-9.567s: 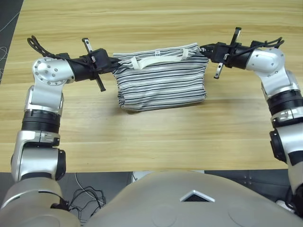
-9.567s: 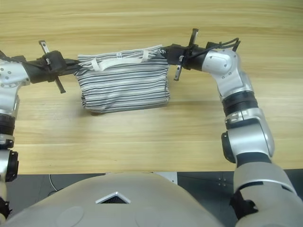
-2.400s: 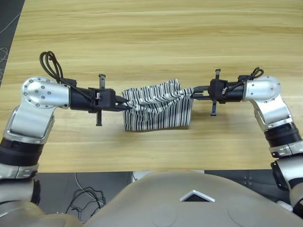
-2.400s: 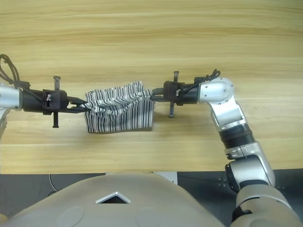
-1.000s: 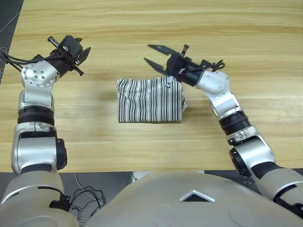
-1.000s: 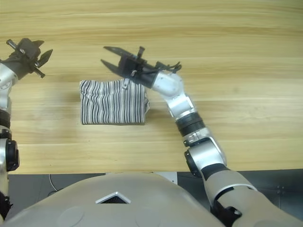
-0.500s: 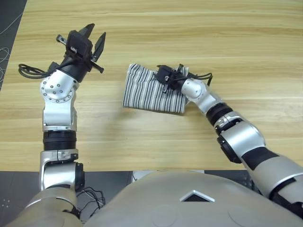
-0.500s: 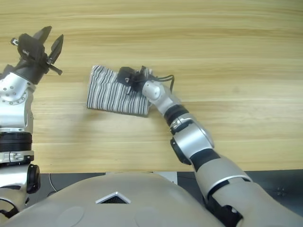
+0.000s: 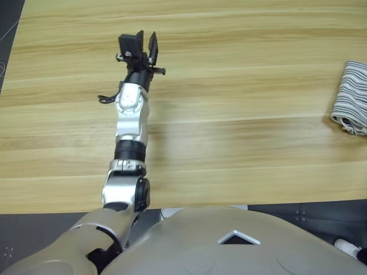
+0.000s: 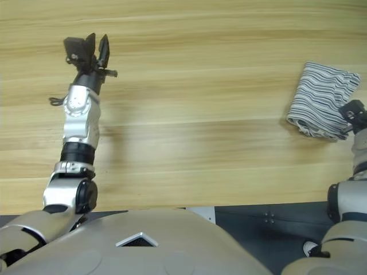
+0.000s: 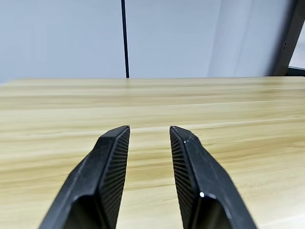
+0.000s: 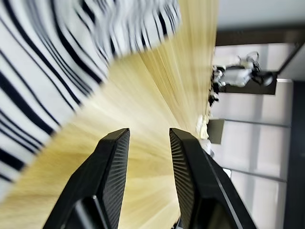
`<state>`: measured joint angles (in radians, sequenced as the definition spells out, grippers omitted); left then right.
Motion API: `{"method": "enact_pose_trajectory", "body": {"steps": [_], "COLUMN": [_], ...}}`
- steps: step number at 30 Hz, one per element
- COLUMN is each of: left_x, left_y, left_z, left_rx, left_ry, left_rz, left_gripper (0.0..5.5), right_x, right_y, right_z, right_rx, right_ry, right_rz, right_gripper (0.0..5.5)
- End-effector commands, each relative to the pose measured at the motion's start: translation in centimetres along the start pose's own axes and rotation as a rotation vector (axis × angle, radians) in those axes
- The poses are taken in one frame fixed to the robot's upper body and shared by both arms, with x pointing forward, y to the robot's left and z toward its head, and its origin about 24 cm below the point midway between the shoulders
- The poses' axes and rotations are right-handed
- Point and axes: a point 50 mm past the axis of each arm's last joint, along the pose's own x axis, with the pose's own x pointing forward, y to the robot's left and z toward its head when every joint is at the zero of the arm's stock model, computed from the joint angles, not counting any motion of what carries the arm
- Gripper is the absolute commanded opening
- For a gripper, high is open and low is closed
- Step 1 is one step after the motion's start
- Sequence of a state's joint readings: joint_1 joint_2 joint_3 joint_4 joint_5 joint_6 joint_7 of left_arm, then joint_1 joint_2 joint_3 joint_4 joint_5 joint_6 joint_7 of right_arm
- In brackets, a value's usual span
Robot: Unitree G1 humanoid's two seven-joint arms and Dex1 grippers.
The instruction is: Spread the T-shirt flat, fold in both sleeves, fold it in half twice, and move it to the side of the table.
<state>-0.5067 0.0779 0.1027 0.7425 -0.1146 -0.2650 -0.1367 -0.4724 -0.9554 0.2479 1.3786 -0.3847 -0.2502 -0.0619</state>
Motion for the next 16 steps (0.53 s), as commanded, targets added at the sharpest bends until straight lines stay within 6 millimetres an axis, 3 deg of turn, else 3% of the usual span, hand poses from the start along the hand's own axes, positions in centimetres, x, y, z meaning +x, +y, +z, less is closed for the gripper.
{"method": "enact_pose_trajectory", "body": {"steps": [1,5,8,10,12,13,15,16], "left_x": [2.4,2.4,1.9,1.5,0.9,0.6,-0.3,-0.7], "left_y": [-2.2,-5.2,-5.9,-5.0,-3.6,-3.0,-1.6,-0.9], "left_z": [0.2,-1.3,-2.0,-2.5,-3.2,-3.4,-3.7,-3.8], "left_rx": [-0.072,-0.040,-0.032,0.066,0.108,0.142,0.179,0.185], "left_ry": [0.022,0.073,0.084,0.088,0.103,0.098,0.073,0.050], "left_rz": [0.025,-0.020,-0.032,-0.012,-0.005,0.000,-0.002,0.007], "left_gripper": [1.56,1.56,1.56,1.56,1.56,1.56,1.56,1.56], "right_x": [0.2,-1.1,-2.5,-3.4,-5.1,-6.0,-7.6,-8.3], "right_y": [-2.2,-5.5,-5.6,-2.7,3.2,7.1,13.3,14.8], "right_z": [2.2,5.0,7.4,11.5,16.1,18.0,20.2,20.9], "right_rx": [0.124,0.177,0.055,0.156,0.278,0.270,0.265,0.274], "right_ry": [-0.095,-0.319,-0.488,-0.668,-0.844,-0.885,-0.893,-0.903], "right_rz": [-0.264,-0.727,-1.004,-0.967,-0.765,-0.644,-0.358,-0.276], "right_gripper": [1.53,1.53,1.53,1.53,1.53,1.53,1.53,1.53]}}
